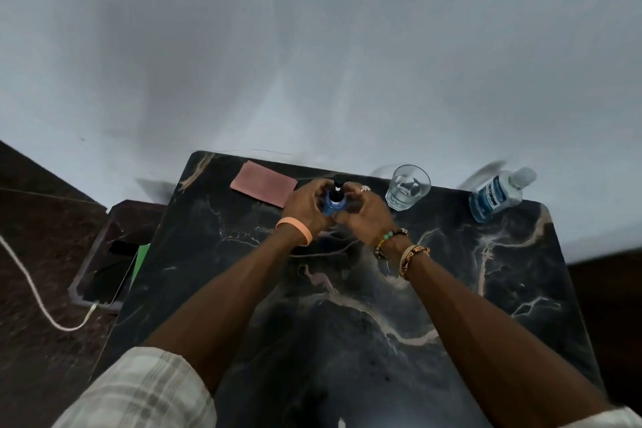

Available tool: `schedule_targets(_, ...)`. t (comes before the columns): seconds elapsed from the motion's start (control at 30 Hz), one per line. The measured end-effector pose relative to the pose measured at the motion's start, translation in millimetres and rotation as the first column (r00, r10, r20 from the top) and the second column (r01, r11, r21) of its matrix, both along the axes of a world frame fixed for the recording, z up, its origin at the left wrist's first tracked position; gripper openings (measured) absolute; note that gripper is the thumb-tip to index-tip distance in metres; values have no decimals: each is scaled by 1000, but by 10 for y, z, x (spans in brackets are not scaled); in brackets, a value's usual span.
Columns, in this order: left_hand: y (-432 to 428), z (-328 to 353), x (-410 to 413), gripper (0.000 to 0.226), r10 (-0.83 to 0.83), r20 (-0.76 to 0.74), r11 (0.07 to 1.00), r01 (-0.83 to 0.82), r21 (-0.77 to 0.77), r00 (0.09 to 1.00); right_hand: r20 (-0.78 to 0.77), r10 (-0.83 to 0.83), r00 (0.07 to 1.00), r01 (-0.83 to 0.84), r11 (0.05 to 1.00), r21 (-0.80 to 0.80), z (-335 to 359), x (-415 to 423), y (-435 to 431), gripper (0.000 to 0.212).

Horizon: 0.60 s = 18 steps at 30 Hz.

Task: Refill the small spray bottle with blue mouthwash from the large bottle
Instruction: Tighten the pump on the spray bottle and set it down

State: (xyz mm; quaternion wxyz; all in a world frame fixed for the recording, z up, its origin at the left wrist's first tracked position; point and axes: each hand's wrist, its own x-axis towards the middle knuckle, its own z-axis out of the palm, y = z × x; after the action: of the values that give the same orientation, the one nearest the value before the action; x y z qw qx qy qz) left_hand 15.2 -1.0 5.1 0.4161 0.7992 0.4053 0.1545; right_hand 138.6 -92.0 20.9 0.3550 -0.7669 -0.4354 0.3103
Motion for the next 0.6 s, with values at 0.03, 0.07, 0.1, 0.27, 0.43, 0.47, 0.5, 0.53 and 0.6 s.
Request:
schedule_targets(0.03,51,25,47,60,-7,29,999,9,-48,1000,12,22,1000,-22,1000,5,6,44,41,47)
schedule_targets(0.07,113,39,105,62,-12,70,994,19,-104,997,22,33,999,-33,999,13,-2,90,84,43)
schedule_targets(0.1,179,43,157,66,-11,114,986,29,-162,993,29,30,999,-31,999,19,-9,130,122,39)
schedule_targets(0.27,391,1,328,71,3,191,971,43,-237,982,52,-78,996,76,996,36,-94,223,281,39)
schedule_targets(0.43,443,-127,420,55,-50,71,998,53,-42,996,211,-209,955,210,978,20,-197,235,422,38)
schedule_targets(0.47,442,-151,435,51,-49,37,999,48,17,998,242,-226,944,231,973,9,-209,223,445,39)
schedule_targets(0.5,436,-177,452,45,-29,22,998,28,55,999,262,-235,936,244,970,-1,-222,211,461,42)
schedule_targets(0.53,429,-200,468,38,-2,25,997,0,74,1000,276,-238,931,249,968,-6,-235,200,472,45)
schedule_targets(0.6,428,-243,486,31,39,49,995,-43,87,998,289,-242,926,258,966,-17,-255,185,485,47)
